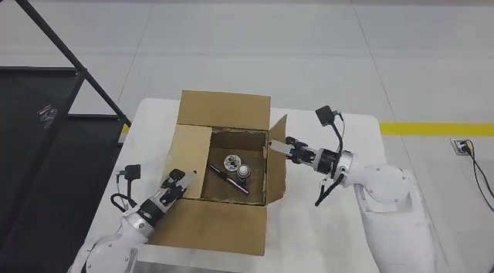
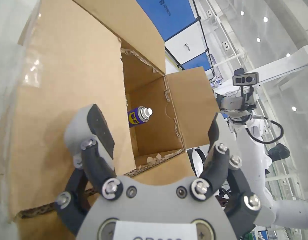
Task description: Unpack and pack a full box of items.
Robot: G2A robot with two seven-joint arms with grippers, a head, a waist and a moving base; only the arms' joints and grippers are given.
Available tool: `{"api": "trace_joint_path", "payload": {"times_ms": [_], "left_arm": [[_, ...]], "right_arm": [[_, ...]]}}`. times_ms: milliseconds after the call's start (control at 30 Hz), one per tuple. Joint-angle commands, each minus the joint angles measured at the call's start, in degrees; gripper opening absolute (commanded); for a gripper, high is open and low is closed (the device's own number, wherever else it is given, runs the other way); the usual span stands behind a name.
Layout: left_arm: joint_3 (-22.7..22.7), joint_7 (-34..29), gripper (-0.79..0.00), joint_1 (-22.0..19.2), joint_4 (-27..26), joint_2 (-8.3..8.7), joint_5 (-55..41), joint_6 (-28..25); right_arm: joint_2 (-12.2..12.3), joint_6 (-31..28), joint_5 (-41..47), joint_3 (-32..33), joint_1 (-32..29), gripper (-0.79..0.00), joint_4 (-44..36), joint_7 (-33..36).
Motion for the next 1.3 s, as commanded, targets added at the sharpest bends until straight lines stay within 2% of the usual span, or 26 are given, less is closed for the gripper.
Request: {"api": "trace_joint_path", "payload": {"times_ms": [0,233,400,733,933,1100,1267], "left_arm": [[0.32,0.79,0.0,-0.16,0.18,-0.06,-0.07,0.57],[0.66,4.83,0.0,-0.82,0.6,-0.36,-1.06,5.06],[0.68,6.17,0.0,-1.09,0.53,-0.48,-1.88,6.23],[-1.3,7.08,0.0,-0.35,-1.21,-0.41,-4.3,6.31],[-6.21,7.24,0.0,1.41,-3.19,-0.06,-7.89,4.34],[-13.17,1.06,0.0,4.43,-1.83,0.95,-7.9,-0.1],[-19.22,-13.28,0.0,7.97,2.26,2.4,-10.42,-8.02]], "right_arm": [[-0.2,-0.04,0.4,-2.46,1.85,0.0,2.14,-0.89],[-1.32,0.18,-3.54,-11.91,7.58,0.0,11.18,-8.72],[-1.97,1.07,-7.52,-16.71,10.27,0.0,16.23,-13.39],[-2.6,2.19,-10.89,-21.32,13.62,0.0,22.64,-16.18],[-2.52,0.5,-10.56,-21.36,14.26,0.0,21.99,-17.79],[-1.71,-0.32,-10.93,-18.15,12.37,0.0,16.91,-22.25],[-1.12,1.42,-11.0,-15.42,10.81,0.0,13.8,-25.6]]}}
